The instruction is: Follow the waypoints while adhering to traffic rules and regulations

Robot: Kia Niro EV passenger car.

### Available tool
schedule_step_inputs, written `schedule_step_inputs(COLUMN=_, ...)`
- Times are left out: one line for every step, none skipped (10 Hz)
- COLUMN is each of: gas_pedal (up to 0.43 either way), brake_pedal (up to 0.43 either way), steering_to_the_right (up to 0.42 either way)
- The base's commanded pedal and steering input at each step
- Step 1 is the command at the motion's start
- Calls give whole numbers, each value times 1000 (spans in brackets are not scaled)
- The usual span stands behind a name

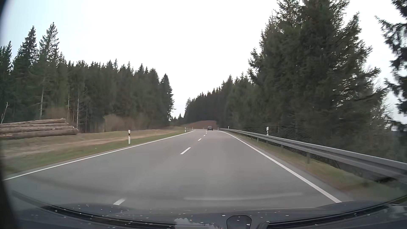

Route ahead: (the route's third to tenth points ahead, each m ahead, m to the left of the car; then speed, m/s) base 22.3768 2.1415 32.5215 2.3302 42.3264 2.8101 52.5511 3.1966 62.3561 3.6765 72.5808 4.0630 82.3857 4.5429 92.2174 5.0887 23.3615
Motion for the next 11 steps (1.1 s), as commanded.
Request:
schedule_step_inputs(gas_pedal=268, brake_pedal=0, steering_to_the_right=-6)
schedule_step_inputs(gas_pedal=268, brake_pedal=0, steering_to_the_right=-6)
schedule_step_inputs(gas_pedal=268, brake_pedal=0, steering_to_the_right=-6)
schedule_step_inputs(gas_pedal=260, brake_pedal=0, steering_to_the_right=-6)
schedule_step_inputs(gas_pedal=260, brake_pedal=0, steering_to_the_right=-5)
schedule_step_inputs(gas_pedal=260, brake_pedal=0, steering_to_the_right=-4)
schedule_step_inputs(gas_pedal=260, brake_pedal=0, steering_to_the_right=-4)
schedule_step_inputs(gas_pedal=260, brake_pedal=0, steering_to_the_right=-4)
schedule_step_inputs(gas_pedal=260, brake_pedal=0, steering_to_the_right=-4)
schedule_step_inputs(gas_pedal=260, brake_pedal=0, steering_to_the_right=-4)
schedule_step_inputs(gas_pedal=260, brake_pedal=0, steering_to_the_right=-4)
